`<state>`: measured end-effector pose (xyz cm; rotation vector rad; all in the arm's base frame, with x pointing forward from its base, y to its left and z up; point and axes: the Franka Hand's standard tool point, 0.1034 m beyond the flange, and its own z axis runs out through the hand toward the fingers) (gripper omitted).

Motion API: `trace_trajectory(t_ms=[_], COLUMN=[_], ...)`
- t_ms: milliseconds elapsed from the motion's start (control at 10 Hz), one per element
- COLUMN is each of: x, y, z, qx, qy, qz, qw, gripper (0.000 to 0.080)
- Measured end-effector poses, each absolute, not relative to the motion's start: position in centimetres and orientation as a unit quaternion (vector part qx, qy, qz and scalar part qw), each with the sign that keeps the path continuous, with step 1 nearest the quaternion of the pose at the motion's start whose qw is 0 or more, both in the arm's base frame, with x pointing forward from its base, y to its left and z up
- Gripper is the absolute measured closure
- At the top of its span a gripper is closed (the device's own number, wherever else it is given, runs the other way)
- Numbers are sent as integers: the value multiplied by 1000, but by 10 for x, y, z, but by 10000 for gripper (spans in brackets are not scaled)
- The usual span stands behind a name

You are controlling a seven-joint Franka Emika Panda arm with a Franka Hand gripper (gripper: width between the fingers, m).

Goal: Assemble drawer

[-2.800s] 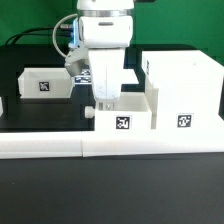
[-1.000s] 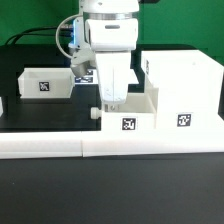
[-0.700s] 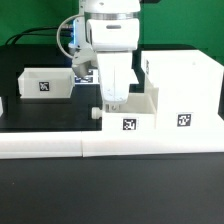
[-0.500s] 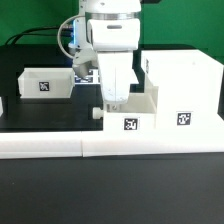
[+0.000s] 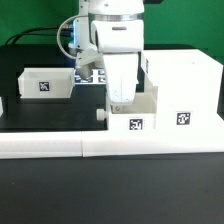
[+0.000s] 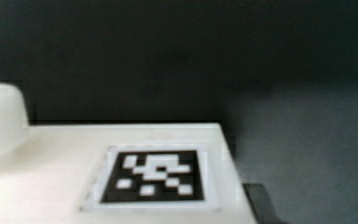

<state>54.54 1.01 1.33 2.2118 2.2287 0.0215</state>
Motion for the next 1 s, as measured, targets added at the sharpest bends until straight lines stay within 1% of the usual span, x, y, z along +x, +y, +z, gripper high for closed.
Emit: trace_trajectory(t_ms=[500, 800, 1000], x=[548, 549, 549], y=[10, 21, 20], z=[13, 13, 13], qx=[700, 726, 727], qy=[714, 688, 686], qz=[4, 5, 5], qw=[0, -1, -2], gripper=[755, 755, 755])
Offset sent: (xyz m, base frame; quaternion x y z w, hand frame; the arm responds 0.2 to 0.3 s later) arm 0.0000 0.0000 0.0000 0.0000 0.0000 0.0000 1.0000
